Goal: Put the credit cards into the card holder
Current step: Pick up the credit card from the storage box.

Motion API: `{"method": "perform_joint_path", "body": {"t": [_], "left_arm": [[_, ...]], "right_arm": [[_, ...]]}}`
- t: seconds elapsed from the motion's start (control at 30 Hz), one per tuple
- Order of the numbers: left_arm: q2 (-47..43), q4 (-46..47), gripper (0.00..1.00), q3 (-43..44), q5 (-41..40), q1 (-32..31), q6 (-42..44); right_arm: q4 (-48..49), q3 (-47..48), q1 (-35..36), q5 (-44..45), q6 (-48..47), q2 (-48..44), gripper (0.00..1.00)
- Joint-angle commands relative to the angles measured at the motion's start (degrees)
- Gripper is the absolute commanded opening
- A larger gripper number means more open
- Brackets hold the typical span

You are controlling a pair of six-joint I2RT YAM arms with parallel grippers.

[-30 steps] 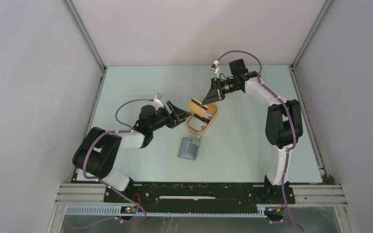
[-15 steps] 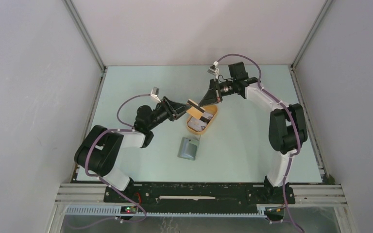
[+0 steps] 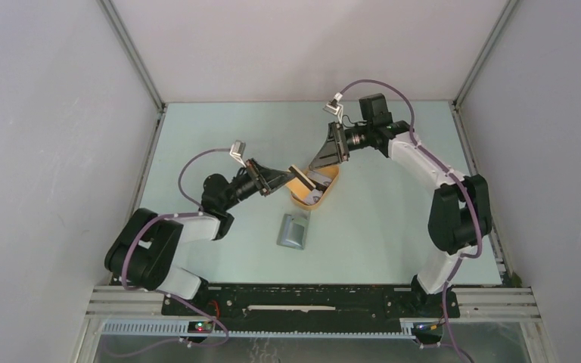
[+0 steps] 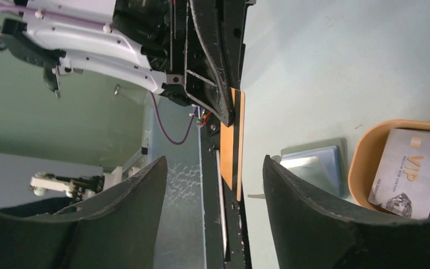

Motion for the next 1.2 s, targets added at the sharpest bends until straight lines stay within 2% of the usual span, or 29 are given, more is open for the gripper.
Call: {"method": "perform_joint_path", "body": {"t": [0.0,0.1,0.2,0.3,0.37,0.63,0.97,1.17], "left_arm": [[-5.73,-0.51,0.00,-0.68,7.17,0.19,6.01],[-9.64,-8.31,0.00,0.49,10.65,0.22,10.57],[-13.46,-18.41,0.00,2.08,13.55,0.13,16.71],[-16.90,-28.67,0.00,4.06,15.57,-0.02,23.09],[-18.29,-31.82,0.00,4.86,16.76,-0.25,26.02],[-19.37,-32.32,0.00,6.32,18.27,-2.78,27.51],[-20.02,-32.32,0.00,6.53,17.85,-3.74,27.86],[-19.36,-32.32,0.00,7.23,17.79,-3.74,27.99]], "right_arm": [[-7.03,0.63,1.99,-1.55,-9.99,-5.31,0.73],[-13.44,1.44,3.73,0.93,-16.83,-6.12,0.73],[-15.37,1.38,5.24,1.73,-19.93,-7.14,0.73],[-15.56,1.17,6.26,1.40,-20.12,-7.89,0.71],[-15.21,0.89,6.90,0.41,-19.66,-8.00,0.67],[-14.12,0.11,9.93,-0.30,-18.43,-7.46,0.54],[-15.31,-0.66,10.28,0.20,-19.26,-6.27,0.48],[-17.70,-0.95,10.91,0.36,-21.79,-5.81,0.41]]}}
